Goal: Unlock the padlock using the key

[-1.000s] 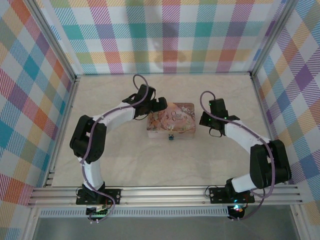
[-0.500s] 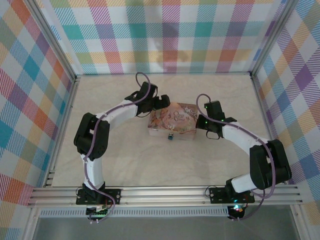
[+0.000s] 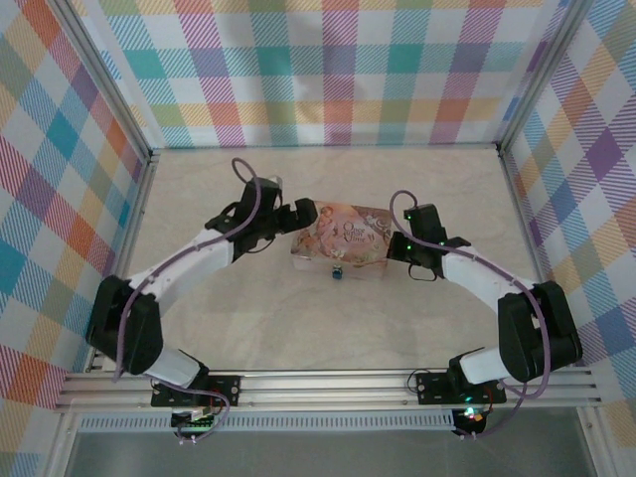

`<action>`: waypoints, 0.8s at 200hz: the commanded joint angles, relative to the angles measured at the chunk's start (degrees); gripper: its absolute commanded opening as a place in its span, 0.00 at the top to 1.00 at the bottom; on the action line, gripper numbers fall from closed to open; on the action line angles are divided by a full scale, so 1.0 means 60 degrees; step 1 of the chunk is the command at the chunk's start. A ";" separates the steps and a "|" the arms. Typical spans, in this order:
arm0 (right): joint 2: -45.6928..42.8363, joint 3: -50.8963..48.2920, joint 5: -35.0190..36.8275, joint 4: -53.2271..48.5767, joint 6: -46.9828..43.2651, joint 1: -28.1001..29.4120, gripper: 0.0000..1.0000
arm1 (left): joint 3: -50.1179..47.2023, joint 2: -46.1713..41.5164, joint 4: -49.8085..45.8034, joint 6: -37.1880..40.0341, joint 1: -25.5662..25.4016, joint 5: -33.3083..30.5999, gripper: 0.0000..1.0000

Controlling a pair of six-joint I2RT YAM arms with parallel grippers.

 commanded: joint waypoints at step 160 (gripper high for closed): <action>0.0249 0.0613 -0.0701 -0.0180 0.0336 0.0441 1.00 | -0.5260 0.1167 0.8953 0.0882 -0.3866 -0.2678 0.00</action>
